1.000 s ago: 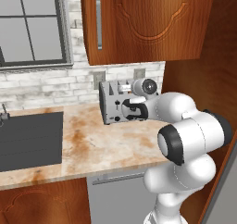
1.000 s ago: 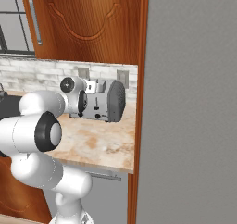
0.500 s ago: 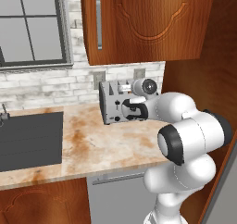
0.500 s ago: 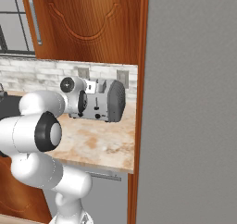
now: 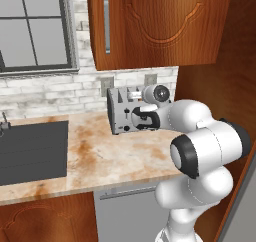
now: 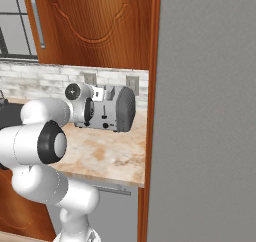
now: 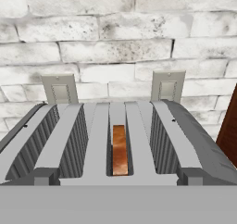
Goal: Start the toaster. Once the lever pops up, take the bread to the plate on the dining counter.
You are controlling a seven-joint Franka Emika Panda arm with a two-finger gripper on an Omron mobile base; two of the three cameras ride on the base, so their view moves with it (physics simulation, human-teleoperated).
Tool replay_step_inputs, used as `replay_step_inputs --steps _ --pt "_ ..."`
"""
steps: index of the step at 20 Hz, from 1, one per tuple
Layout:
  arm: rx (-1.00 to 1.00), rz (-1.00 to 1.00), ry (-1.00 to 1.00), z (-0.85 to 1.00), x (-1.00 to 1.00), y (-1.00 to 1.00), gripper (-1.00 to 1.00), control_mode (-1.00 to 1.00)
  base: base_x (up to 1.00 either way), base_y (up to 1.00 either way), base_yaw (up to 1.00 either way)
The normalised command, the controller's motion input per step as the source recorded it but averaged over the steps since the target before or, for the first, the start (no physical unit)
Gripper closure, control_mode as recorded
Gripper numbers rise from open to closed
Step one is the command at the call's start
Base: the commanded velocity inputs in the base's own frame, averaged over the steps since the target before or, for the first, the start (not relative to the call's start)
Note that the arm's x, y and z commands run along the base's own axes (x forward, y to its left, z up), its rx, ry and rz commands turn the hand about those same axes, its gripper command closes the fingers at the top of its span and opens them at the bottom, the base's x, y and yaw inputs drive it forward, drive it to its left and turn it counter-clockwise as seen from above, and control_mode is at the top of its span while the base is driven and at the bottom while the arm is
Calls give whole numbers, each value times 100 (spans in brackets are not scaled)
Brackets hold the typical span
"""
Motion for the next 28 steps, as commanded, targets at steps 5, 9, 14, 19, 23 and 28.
replay_step_inputs --steps 5,9,14,19,23,28 --pt "0 0 0 0 0 0 -100 -100 0 0 0" --pt "0 0 0 0 0 0 -100 -100 0 0 0" --pt "0 0 0 0 0 0 -100 -100 0 0 0" --pt "0 0 0 0 0 0 -100 -100 0 0 0" --pt "0 0 0 0 0 0 -100 -100 0 0 0" --pt "0 0 0 0 0 0 -100 -100 0 0 0"
